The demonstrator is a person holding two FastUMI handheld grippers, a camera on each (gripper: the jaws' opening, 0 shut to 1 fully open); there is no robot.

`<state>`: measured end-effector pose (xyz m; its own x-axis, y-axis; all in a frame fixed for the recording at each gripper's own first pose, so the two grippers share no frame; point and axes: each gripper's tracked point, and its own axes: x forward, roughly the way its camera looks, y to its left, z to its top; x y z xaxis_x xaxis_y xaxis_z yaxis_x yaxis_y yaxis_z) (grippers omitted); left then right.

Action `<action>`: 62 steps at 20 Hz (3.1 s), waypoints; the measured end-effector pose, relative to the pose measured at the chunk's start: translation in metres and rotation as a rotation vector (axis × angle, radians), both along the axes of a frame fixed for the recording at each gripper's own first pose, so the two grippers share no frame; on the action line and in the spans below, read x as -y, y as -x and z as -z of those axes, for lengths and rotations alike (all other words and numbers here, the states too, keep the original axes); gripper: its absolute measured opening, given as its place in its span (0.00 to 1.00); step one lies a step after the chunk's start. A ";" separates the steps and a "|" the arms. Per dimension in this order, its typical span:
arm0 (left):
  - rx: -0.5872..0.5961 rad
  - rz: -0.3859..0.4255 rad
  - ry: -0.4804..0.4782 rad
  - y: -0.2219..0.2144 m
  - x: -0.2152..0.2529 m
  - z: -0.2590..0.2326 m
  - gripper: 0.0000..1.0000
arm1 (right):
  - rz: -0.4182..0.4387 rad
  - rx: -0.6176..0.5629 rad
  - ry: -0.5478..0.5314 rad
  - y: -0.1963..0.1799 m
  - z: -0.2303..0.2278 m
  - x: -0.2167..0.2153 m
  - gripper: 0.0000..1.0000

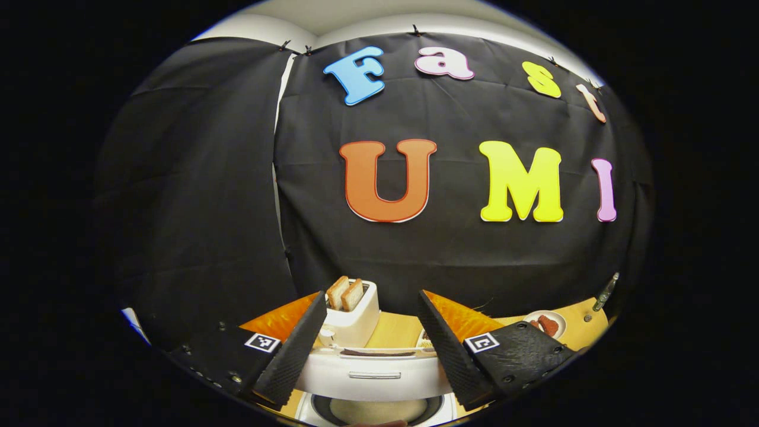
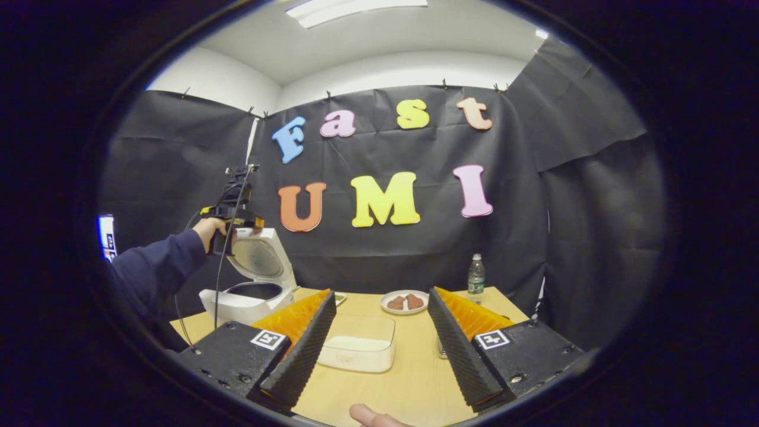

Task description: Close the left gripper, press the button to open the rice cooker; take a wooden spoon from the chopstick holder with the right hand, scoop a spoonful of rice and pour it into the rice cooker, then put the wooden spoon back into the chopstick holder.

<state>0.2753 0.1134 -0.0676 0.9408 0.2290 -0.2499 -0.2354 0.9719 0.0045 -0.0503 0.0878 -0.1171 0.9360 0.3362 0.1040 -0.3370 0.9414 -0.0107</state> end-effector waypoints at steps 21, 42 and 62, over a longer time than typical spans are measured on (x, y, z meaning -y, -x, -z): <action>-0.327 0.095 0.059 0.106 0.045 0.122 0.97 | -0.005 -0.047 -0.049 0.046 0.003 -0.004 1.00; -0.338 0.130 0.070 0.146 0.054 0.149 0.98 | -0.011 -0.065 -0.002 0.049 0.018 -0.018 0.96; 0.039 0.045 -0.045 0.190 0.056 0.076 0.96 | 0.045 -0.045 0.022 0.043 0.008 -0.010 1.00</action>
